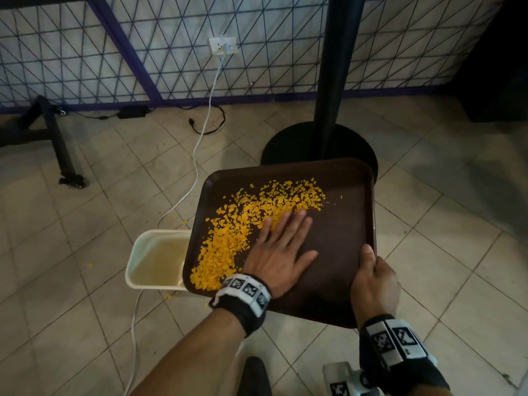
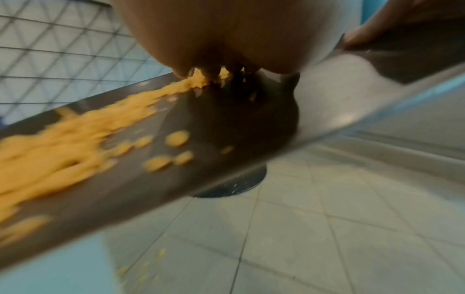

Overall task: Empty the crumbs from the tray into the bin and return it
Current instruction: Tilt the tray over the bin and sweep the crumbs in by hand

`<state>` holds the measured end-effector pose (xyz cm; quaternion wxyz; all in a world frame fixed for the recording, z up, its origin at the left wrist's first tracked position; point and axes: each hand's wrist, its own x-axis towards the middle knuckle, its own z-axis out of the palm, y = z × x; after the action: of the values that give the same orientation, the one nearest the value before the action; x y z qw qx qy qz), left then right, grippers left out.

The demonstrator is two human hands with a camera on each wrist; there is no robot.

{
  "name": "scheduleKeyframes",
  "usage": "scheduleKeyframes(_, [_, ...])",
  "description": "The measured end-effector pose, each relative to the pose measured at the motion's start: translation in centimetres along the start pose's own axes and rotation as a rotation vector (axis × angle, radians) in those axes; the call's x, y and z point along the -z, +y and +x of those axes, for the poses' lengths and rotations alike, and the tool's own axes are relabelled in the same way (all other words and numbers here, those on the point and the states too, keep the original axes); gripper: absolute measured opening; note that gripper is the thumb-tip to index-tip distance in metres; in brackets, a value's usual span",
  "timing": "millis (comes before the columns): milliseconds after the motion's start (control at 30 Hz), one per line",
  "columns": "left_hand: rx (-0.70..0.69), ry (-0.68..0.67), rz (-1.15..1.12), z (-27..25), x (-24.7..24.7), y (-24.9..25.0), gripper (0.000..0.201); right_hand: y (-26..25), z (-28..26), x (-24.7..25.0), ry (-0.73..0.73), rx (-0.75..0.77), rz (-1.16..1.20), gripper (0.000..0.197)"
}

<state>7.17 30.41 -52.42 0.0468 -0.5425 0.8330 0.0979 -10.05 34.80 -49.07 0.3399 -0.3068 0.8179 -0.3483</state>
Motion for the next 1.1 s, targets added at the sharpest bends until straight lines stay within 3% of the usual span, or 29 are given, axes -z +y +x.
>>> scheduleKeyframes(233, [0.265, -0.089, -0.032, -4.6, -1.7, -5.6, 0.069, 0.1, -0.2, -0.3, -0.018, 0.014, -0.01, 0.052])
scheduleKeyframes(300, [0.218, -0.043, -0.059, -3.9, -0.7, -4.1, 0.069, 0.1, -0.2, -0.5, -0.017, 0.018, -0.002, 0.052])
scheduleKeyframes(433, [-0.081, 0.088, -0.11, 0.3, 1.7, 2.3, 0.066, -0.3, -0.5, -0.5, -0.016, 0.026, 0.008, 0.049])
scheduleKeyframes(533, [-0.187, 0.099, -0.102, 3.5, 3.0, 5.7, 0.065, -0.2, -0.5, -0.4, -0.019, 0.038, -0.007, 0.046])
scheduleKeyframes(700, [-0.054, 0.045, -0.083, 5.0, 2.9, 2.3, 0.066, 0.1, 0.2, -0.2, -0.012, -0.004, 0.021, 0.053])
scheduleKeyframes(933, [0.203, -0.057, -0.085, -0.1, 0.5, -6.0, 0.069, -0.4, -0.1, -0.4, 0.002, 0.005, 0.053, 0.047])
scheduleKeyframes(1000, [0.213, -0.046, -0.093, -0.6, 0.8, -6.1, 0.068, -0.5, -0.2, -0.7, -0.004, 0.006, 0.055, 0.049])
scheduleKeyframes(1100, [0.078, 0.05, -0.123, 1.0, 2.3, -3.6, 0.066, -0.5, -0.3, -1.1, -0.001, 0.015, 0.056, 0.05])
